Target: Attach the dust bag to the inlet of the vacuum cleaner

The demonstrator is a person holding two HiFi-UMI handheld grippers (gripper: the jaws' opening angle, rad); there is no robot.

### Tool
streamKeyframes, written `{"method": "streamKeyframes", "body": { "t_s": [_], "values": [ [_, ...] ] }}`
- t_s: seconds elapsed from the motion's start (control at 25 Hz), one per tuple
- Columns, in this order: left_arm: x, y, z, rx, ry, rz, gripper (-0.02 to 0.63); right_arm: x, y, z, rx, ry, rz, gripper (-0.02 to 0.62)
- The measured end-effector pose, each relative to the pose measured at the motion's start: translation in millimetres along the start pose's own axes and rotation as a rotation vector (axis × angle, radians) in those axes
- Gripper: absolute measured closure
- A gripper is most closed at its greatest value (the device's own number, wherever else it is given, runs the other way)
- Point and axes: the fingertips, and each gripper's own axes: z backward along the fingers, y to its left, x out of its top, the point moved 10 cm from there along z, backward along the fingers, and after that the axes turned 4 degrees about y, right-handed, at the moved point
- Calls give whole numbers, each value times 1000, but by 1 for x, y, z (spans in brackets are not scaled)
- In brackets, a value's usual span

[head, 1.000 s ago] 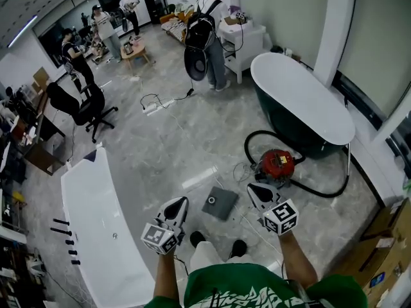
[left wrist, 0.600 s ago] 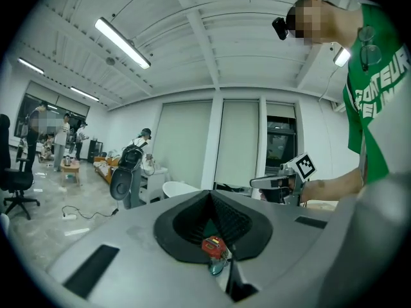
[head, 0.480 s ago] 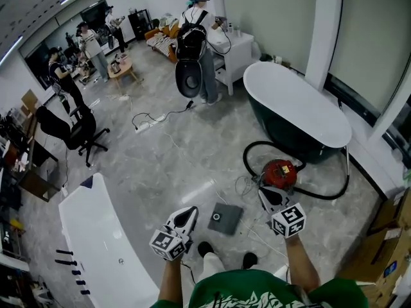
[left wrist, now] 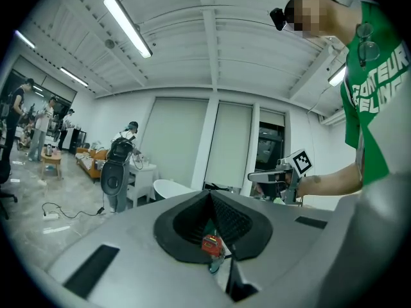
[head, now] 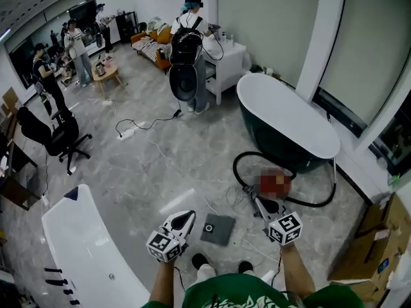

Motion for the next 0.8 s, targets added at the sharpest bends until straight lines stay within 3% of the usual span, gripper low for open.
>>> {"method": "streamKeyframes", "body": {
  "t_s": [0.12, 0.28, 0.4, 0.8],
  "values": [
    [-3, 22, 1, -34, 1, -10, 603, 5, 12, -11, -11, -20, 16, 588],
    [-4, 44, 7, -55, 17, -46, 603, -1, 22, -24, -48, 33, 24, 588],
    [-5, 57, 10, -62, -8, -16, 603, -6, 27, -31, -60, 64, 19, 588],
    [-26, 85, -5, -69, 20, -19, 603, -13, 33, -77, -15, 82, 1, 588]
  ]
}}
